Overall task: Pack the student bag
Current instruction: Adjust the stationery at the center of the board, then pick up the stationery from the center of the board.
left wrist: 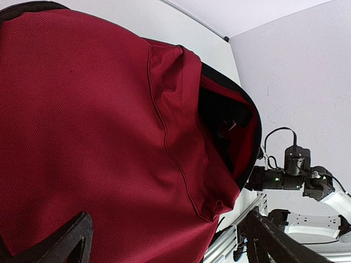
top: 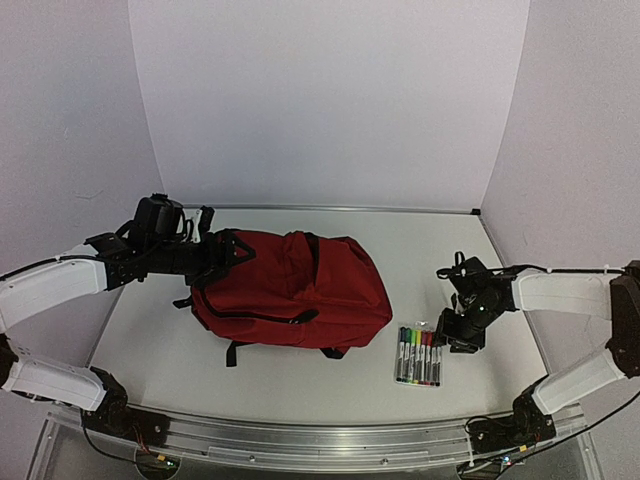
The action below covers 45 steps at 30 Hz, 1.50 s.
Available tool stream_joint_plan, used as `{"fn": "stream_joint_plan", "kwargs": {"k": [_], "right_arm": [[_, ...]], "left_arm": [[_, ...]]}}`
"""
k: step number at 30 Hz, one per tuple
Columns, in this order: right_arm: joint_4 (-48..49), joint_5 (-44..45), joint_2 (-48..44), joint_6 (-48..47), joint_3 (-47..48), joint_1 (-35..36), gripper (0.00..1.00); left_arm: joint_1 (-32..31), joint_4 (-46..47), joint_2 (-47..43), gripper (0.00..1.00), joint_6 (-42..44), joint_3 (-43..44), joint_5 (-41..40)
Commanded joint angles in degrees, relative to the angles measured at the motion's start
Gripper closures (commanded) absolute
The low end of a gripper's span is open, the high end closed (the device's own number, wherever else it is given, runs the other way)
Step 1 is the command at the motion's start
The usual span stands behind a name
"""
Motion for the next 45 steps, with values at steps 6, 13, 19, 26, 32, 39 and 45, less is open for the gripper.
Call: {"fn": "stream_joint_plan", "kwargs": {"k": [6, 13, 19, 26, 32, 39, 45], "right_arm": [[8.6, -7.1, 0.4, 0.9, -4.9, 0.2, 0.59], [12.0, -8.2, 2.7, 0.7, -6.7, 0.2, 0.68], [13.0, -6.9, 4.5, 1.6, -8.0, 0.2, 0.75], [14.4, -6.8, 4.7, 2.0, -9.1, 0.2, 0.96], [14.0, -5.5, -4.0, 5.8, -8.2, 0.2, 1.00], [7.7, 2.3, -16.7, 10.7, -5.5, 0.2, 1.00], [2.6, 5.0, -23.8, 11.9, -0.1, 0.2, 1.00]], "left_arm": [[0.3, 1.6, 0.1, 0.04, 0.0, 0.7, 1.0], [0.3, 1.5, 0.4, 0.04, 0.1, 1.3, 1.4], [0.3, 1.6, 0.3, 0.04, -0.5, 1.3, 1.5], [0.3, 1.7, 0.0, 0.04, -0.8, 1.5, 1.9], [0.3, 2.1, 0.0, 0.04, 0.1, 2.6, 3.7], [0.3, 1.9, -0.2, 0.04, 0.7, 3.9, 4.3], [0.0, 4.5, 0.2, 0.04, 2.2, 5.2, 7.8]]}}
